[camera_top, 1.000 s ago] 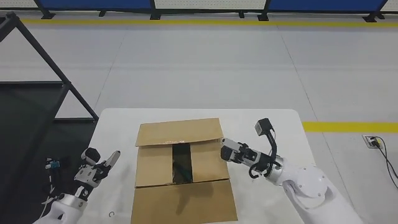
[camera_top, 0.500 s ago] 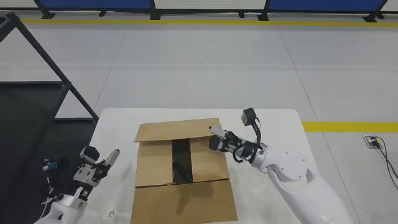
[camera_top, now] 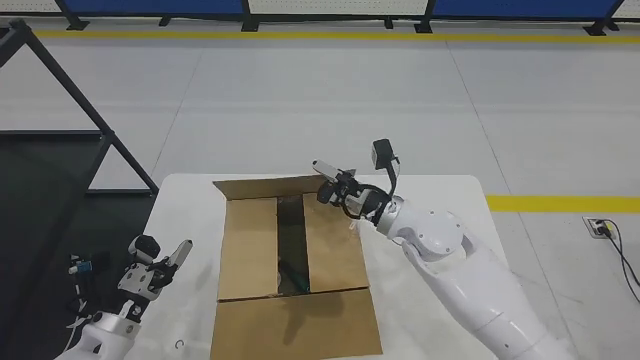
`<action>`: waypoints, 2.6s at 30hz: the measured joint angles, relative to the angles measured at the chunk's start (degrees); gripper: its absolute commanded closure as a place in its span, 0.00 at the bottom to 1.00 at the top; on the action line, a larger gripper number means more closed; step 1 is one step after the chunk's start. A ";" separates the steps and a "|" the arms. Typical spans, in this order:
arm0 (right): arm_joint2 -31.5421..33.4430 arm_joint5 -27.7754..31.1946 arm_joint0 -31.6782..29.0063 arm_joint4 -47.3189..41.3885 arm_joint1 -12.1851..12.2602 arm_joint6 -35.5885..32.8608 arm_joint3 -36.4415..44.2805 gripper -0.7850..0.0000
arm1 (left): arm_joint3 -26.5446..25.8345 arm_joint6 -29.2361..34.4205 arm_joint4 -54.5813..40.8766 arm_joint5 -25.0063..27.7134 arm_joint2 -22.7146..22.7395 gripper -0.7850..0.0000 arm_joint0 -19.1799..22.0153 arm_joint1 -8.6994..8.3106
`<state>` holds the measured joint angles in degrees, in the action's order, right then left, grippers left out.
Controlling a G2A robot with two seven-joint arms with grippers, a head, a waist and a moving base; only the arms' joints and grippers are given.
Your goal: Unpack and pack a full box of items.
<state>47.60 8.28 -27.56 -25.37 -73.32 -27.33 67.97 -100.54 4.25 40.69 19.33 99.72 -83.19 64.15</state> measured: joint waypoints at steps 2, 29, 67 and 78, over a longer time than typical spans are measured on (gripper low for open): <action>0.06 0.04 -0.11 0.02 0.04 -0.05 0.16 0.00 | 0.00 0.00 0.00 0.00 0.00 0.00 0.00 0.00; -7.47 0.36 13.09 -8.85 -11.50 16.07 -26.52 0.00 | 0.00 0.00 0.00 0.00 0.00 0.00 0.00 0.00; -5.29 0.72 20.26 -4.45 -18.25 4.89 -50.81 0.00 | 0.00 0.00 0.00 0.00 0.00 0.00 0.00 0.00; -1.86 9.68 14.78 -4.17 -16.19 -6.98 -40.05 0.00 | -0.20 -0.38 0.30 -0.81 1.17 0.00 0.38 -0.06</action>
<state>45.75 17.96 -12.78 -29.53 -89.51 -34.31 27.91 -100.73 3.87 40.98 18.52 100.88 -82.81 64.09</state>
